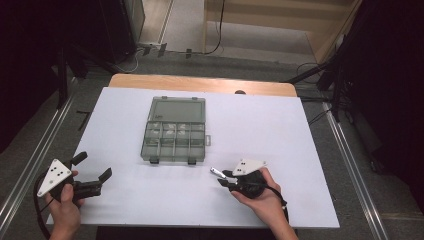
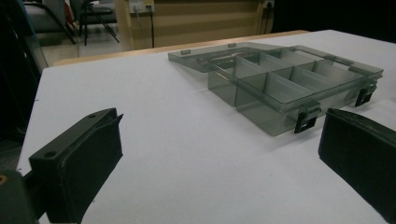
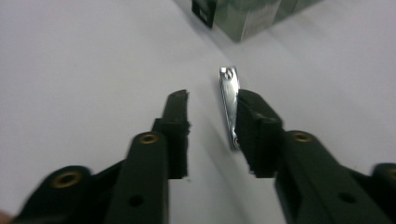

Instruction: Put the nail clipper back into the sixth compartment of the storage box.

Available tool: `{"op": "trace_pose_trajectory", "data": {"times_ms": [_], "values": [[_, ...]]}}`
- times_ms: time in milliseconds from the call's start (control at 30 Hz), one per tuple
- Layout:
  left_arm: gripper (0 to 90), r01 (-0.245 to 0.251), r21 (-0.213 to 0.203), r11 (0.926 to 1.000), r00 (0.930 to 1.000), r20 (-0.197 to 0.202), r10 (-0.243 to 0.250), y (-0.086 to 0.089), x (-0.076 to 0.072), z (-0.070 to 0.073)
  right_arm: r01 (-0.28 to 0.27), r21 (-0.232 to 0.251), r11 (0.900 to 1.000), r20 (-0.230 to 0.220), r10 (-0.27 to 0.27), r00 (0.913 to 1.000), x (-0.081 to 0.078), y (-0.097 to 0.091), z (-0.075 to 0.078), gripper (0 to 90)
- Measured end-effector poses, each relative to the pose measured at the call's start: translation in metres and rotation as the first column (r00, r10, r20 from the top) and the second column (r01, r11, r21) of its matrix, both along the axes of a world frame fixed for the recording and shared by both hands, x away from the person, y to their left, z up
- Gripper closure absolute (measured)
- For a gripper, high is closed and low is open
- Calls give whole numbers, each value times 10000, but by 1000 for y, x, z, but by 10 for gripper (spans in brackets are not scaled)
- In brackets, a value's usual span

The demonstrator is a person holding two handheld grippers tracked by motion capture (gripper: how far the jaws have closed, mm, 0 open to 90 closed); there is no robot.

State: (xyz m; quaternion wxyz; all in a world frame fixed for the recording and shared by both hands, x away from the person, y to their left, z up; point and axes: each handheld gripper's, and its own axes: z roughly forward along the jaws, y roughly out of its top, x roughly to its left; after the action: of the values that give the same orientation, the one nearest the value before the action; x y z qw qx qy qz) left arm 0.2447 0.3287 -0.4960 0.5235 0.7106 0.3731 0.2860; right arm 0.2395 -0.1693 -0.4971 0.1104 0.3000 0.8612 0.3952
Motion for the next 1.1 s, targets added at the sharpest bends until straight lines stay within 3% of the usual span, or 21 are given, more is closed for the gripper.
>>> {"op": "trace_pose_trajectory", "data": {"times_ms": [33, 67, 133, 167, 333, 367, 400, 733, 833, 933, 1000, 1100], "values": [[0, 11, 28, 10000, 10000, -2, -11, -1, 0, 0, -27, 102, 9999, -20, 28, 10000, 2, -1, 3, 528], [0, 43, 138, 9999, 10000, 31, -43, -2, 0, 0, -30, -58, 10000, -217, 29, 9998, 5, -2, 9, 420], [0, 54, 174, 9998, 10000, 50, -55, -2, 0, 0, -7, -246, 9997, -377, -3, 9993, 8, -1, 13, 311], [0, 60, 157, 9999, 10000, 45, -61, -2, 0, 0, -7, -246, 9997, -377, -3, 9993, 8, -1, 13, 311], [0, 108, -12, 9999, 9999, 54, -108, -1, -1, 0, -340, -257, 9991, -1038, 312, 9941, 17, 2, 21, 89], [0, 120, -45, 9999, 9999, 64, -120, 0, -1, 0, -304, -491, 9983, -1049, 252, 9942, 19, 4, 23, 18], [0, 113, -76, 9999, 9999, 64, -113, 0, -1, 0, -301, -633, 9975, -1042, 233, 9943, 21, 6, 23, 0], [0, 111, -161, 9998, 9999, 63, -110, 2, -1, 0, -375, -1864, 9818, -1322, 128, 9911, 45, 24, 28, 7], [0, 96, -244, 9997, 9999, 52, -95, 3, -1, 0, -384, -2152, 9758, -1262, 112, 9919, 50, 28, 25, 161], [0, 106, -258, 9996, 9999, 63, -105, 3, -1, 0, -315, -2309, 9725, -1239, 27, 9923, 53, 31, 21, 244], [0, 114, -264, 9996, 9999, 63, -112, 3, -1, 0, -315, -2335, 9718, -1385, -11, 9904, 57, 35, 19, 392], [0, 116, -280, 9995, 9999, 62, -114, 3, -1, 0, -553, -2295, 9717, -1604, 182, 9869, 59, 38, 17, 436]]}}
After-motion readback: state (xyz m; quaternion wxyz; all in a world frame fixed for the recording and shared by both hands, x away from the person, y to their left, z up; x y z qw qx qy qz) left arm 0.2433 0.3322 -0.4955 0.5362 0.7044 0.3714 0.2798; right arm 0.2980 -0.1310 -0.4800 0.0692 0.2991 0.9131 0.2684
